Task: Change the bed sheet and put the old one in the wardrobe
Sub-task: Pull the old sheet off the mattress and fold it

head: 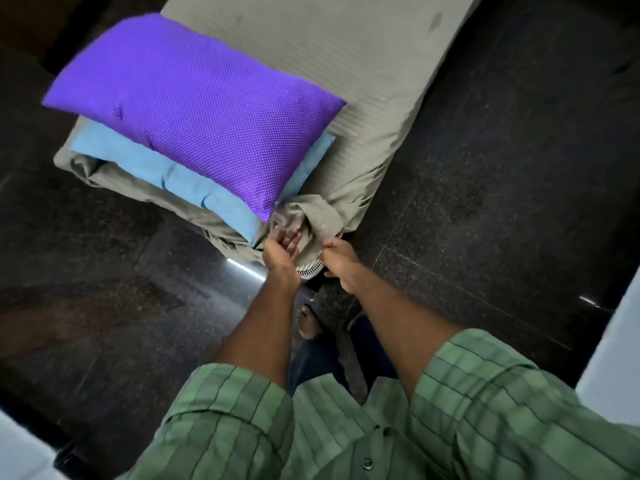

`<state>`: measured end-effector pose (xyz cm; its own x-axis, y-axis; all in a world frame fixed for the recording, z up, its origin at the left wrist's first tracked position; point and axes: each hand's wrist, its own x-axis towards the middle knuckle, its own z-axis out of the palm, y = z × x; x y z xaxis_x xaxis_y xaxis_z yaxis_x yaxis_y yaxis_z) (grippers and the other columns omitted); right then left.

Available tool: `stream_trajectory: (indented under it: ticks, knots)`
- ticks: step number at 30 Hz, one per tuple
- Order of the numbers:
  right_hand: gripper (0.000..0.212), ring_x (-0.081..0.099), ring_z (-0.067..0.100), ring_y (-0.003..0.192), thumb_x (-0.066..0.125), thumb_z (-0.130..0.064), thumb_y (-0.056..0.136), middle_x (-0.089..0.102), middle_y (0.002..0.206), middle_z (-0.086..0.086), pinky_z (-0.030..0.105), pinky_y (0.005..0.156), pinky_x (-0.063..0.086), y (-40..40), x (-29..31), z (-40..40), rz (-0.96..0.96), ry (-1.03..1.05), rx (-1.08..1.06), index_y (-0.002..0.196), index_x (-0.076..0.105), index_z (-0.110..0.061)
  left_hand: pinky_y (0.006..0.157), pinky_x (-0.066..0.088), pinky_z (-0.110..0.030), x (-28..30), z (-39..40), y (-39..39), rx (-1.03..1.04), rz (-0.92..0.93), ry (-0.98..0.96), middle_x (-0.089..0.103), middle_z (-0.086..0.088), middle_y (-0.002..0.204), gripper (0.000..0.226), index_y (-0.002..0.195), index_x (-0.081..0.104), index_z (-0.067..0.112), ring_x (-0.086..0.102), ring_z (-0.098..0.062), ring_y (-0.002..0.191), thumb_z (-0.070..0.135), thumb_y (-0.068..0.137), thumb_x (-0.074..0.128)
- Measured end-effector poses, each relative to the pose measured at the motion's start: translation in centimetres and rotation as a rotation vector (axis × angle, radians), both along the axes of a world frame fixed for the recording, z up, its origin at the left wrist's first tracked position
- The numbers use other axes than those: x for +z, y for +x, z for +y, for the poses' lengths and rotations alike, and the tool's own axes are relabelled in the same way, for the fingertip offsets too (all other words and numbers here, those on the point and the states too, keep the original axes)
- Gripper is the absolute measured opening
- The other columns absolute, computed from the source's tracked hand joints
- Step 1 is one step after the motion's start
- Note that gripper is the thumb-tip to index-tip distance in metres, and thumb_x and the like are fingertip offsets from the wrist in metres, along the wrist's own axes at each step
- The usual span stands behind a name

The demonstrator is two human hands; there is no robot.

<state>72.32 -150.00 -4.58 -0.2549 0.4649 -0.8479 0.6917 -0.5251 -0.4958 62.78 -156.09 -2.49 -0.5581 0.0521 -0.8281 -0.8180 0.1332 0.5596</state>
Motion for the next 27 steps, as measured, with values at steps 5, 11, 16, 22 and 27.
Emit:
stream_trajectory:
  ticks: [5, 11, 16, 22, 27]
  knots:
    - [0.027, 0.069, 0.033, 0.109, 0.060, -0.018, 0.095, 0.073, 0.117, 0.016, 0.046, 0.092, 0.059, 0.5, 1.4, -0.1, -0.116, 0.104, 0.261, 0.115, 0.072, -0.004, 0.064, 0.048, -0.034, -0.6, -3.9, 0.5, -0.577, 0.134, -0.350, 0.073, -0.005, 0.067, 0.026, 0.064, 0.073, 0.013, 0.065, -0.025, 0.066, 0.032, 0.079, 0.062]
    - [0.030, 0.065, 0.032, 0.118, 0.065, -0.018, 0.090, 0.070, 0.124, 0.013, 0.034, 0.095, 0.053, 0.6, 6.6, 3.8, -0.161, 0.290, 0.318, 0.119, 0.072, -0.011, 0.082, 0.057, -0.042, 2.3, -0.6, -0.1, -1.075, 0.433, -0.487, 0.076, -0.016, 0.093, 0.040, 0.087, 0.075, 0.008, 0.071, -0.034, 0.094, 0.042, 0.084, 0.053]
    - [0.028, 0.065, 0.029, 0.115, 0.069, -0.024, 0.085, 0.070, 0.124, 0.008, 0.033, 0.095, 0.053, 0.2, 9.1, 9.0, -0.125, 0.399, 0.197, 0.112, 0.072, -0.021, 0.088, 0.055, -0.039, 6.5, 6.9, 0.2, -1.348, 0.696, -0.442, 0.075, -0.008, 0.105, 0.027, 0.100, 0.072, 0.018, 0.068, -0.030, 0.105, 0.040, 0.094, 0.056]
    - [0.029, 0.065, 0.030, 0.117, 0.072, -0.031, 0.089, 0.070, 0.124, 0.008, 0.034, 0.094, 0.052, 1.0, 10.3, 20.3, -0.104, 0.466, 0.112, 0.115, 0.073, -0.019, 0.085, 0.054, -0.035, 7.2, 19.9, 0.2, -1.365, 0.679, -0.407, 0.077, -0.004, 0.099, 0.020, 0.089, 0.072, 0.025, 0.070, -0.028, 0.102, 0.040, 0.089, 0.059]
    - [0.021, 0.066, 0.029, 0.113, 0.064, -0.016, 0.090, 0.072, 0.118, 0.007, 0.031, 0.090, 0.051, 2.9, 11.5, 33.7, -0.107, 0.519, 0.089, 0.108, 0.073, -0.019, 0.087, 0.056, -0.036, 8.4, 32.8, 1.3, -1.378, 0.754, -0.404, 0.077, -0.001, 0.100, 0.022, 0.092, 0.075, 0.026, 0.070, -0.026, 0.100, 0.039, 0.088, 0.058]
